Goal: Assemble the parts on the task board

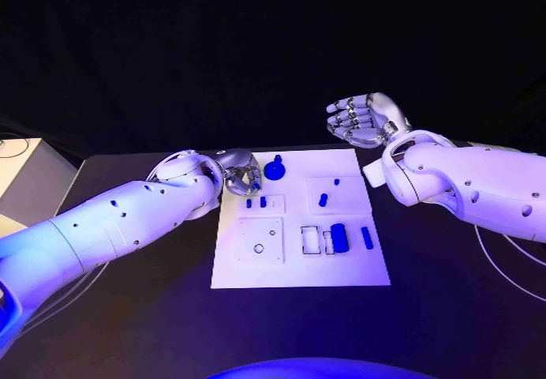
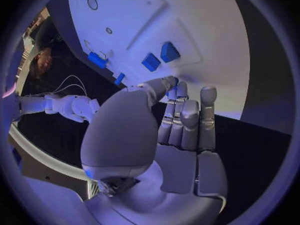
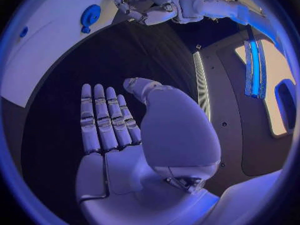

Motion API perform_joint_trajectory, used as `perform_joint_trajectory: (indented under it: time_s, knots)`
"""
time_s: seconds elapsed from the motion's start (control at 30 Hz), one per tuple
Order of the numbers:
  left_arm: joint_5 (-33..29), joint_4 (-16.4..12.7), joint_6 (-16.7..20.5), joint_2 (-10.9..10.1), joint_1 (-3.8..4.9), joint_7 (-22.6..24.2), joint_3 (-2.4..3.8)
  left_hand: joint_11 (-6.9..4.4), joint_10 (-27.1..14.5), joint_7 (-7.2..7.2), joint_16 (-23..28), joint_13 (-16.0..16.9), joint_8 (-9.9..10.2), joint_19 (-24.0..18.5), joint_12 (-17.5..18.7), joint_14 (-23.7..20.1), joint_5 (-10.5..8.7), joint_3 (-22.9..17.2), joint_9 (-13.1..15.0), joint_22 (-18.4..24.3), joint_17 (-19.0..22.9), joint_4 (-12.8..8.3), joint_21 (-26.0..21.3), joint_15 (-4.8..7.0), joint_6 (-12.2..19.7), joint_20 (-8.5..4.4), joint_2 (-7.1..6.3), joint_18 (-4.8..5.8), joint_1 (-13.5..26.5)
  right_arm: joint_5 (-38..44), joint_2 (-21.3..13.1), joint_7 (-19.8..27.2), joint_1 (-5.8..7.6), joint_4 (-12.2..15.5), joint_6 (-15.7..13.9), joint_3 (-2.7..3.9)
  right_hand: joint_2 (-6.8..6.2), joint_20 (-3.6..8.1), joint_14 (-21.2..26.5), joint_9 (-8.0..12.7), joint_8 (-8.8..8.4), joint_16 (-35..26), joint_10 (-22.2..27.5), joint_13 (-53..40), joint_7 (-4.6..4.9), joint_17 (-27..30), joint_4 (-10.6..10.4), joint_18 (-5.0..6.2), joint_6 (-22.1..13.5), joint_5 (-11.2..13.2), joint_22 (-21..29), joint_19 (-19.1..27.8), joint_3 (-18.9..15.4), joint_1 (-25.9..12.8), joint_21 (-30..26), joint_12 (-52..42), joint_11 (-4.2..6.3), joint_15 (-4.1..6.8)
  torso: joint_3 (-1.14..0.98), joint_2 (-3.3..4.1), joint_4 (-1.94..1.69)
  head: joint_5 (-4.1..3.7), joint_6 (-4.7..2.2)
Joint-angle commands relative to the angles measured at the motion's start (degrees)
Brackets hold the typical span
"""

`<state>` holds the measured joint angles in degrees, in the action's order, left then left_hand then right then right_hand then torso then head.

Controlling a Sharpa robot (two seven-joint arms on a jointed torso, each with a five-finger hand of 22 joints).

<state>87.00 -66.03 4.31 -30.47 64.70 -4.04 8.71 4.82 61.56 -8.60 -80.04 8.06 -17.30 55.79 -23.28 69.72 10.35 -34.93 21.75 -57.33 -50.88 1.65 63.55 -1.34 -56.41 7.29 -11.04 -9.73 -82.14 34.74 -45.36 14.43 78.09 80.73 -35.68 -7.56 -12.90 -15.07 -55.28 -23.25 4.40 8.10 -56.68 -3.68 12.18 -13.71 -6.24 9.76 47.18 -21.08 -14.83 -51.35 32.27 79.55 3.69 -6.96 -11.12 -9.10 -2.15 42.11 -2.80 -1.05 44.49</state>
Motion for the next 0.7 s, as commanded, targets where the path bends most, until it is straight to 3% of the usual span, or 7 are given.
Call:
perform_joint_trajectory:
  time_s: [0.03,0.7]
  knots:
    - [0.90,0.08,-0.37,0.22,-0.16,0.21,-0.07,0.09,0.32,0.09,-0.11,-0.08,0.23,-0.34,0.20,-0.17,0.07,-0.22,-0.02,0.07,0.05,-0.24,-0.23,-0.01,-0.31,-0.06,0.20,0.40,0.44,0.30,0.06,0.49,-0.02,0.12,0.80,0.01,0.14,-0.16,-0.19,0.09,-0.25,-0.37,0.13,0.07,2.84,0.08,0.10,0.67,0.36,-0.22,0.10,-0.18,-0.12,-0.47,-0.16,0.28,-0.40,-0.05,-0.02,-0.01,0.03,-0.01,-0.01]
    - [1.71,0.64,-0.58,1.14,-0.19,0.22,-0.11,0.10,0.51,0.06,-0.08,-0.04,0.28,-0.43,0.42,-0.28,0.06,-0.35,0.01,0.15,0.23,-0.40,-0.32,0.00,-0.44,-0.07,0.32,0.37,0.28,0.27,0.07,0.27,-0.02,0.10,1.11,0.01,0.11,-0.21,-0.11,0.16,-0.28,-0.52,0.21,0.08,2.87,0.23,0.15,0.65,0.34,-0.23,0.40,-0.08,-0.17,-0.53,-0.19,0.38,-0.45,-0.10,0.03,0.01,0.04,-0.15,0.00]
